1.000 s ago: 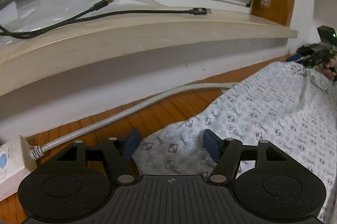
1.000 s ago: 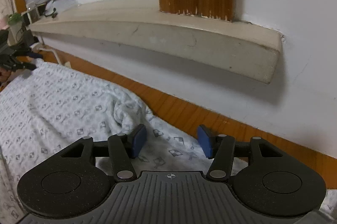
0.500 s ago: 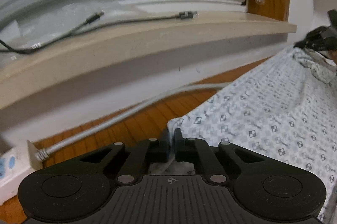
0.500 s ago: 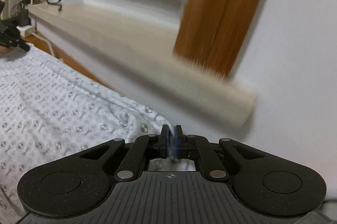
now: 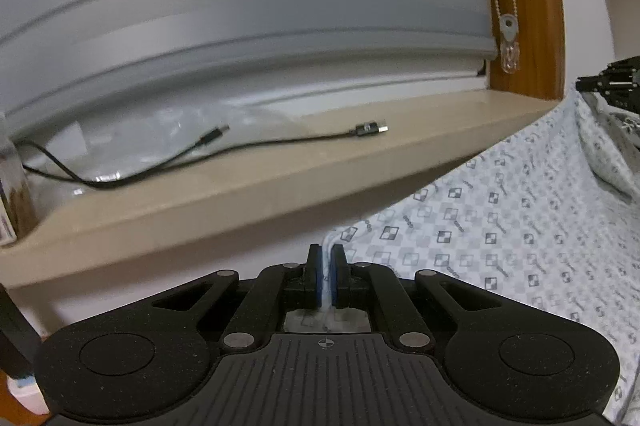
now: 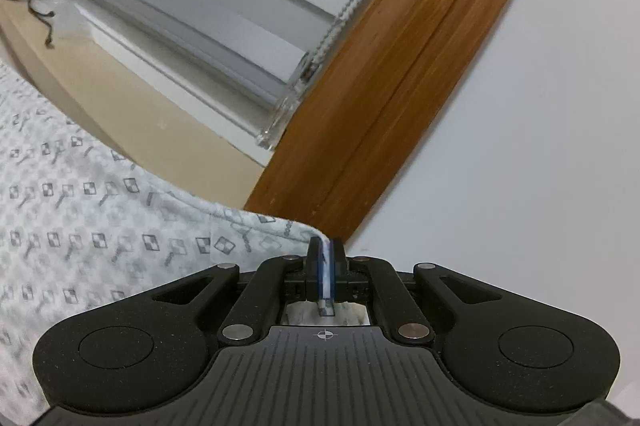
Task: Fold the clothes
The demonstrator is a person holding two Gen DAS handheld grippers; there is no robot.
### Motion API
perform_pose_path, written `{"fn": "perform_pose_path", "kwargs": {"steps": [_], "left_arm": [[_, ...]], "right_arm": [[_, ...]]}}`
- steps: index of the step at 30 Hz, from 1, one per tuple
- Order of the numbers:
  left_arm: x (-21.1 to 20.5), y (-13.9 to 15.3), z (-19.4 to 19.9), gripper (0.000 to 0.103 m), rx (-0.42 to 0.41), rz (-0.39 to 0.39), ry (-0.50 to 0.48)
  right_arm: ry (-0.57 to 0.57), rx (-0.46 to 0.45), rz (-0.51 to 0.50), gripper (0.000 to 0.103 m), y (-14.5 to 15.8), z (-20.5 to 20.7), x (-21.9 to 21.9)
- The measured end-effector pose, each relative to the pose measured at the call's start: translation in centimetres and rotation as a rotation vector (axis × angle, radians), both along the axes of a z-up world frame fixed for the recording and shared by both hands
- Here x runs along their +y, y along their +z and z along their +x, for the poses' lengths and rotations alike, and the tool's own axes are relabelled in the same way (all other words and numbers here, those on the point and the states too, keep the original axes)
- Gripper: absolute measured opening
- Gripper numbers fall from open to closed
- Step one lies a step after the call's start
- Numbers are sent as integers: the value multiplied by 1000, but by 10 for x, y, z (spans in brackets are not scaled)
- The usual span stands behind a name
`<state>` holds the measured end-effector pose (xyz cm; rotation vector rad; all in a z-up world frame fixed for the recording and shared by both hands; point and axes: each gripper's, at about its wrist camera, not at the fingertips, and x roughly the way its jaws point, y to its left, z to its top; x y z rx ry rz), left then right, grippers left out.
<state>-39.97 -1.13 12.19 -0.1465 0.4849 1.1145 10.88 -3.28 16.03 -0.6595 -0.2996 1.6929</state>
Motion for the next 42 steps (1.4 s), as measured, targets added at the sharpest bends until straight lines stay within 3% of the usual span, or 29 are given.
{"fn": "perform_pose_path", "kwargs": {"steps": [3, 11, 21, 25, 28, 30, 32, 37, 39, 42], "left_arm": [[-6, 2, 0, 4, 3, 2, 5], [-41, 19, 4, 4, -12, 68, 0], [-126, 32, 8, 5, 22, 156, -30], [-171, 13, 8, 4, 25, 144, -30], [-187, -6, 8, 5, 44, 85, -23], [-193, -16, 7, 12, 62, 43, -12], [-194, -20, 1, 22, 52, 9, -2], [-202, -15, -19, 23, -7, -9, 28], [-196, -12, -25, 23, -39, -16, 45], [-187, -9, -28, 37, -79, -37, 79]], "right_arm": [[-3, -45, -18, 3, -5, -7, 2], [2, -12, 4, 3, 5, -2, -26], [34, 51, -25, 3, 1, 34, -109], [54, 71, -115, 3, -28, 49, -144], [65, 63, -187, 4, -51, 57, -163], [69, 71, -236, 4, -58, 60, -165], [69, 88, -275, 12, -60, 64, -167], [134, 197, -271, 42, -41, 71, -187], [148, 215, -254, 44, -35, 65, -185], [169, 222, -268, 44, -39, 43, -175]]}}
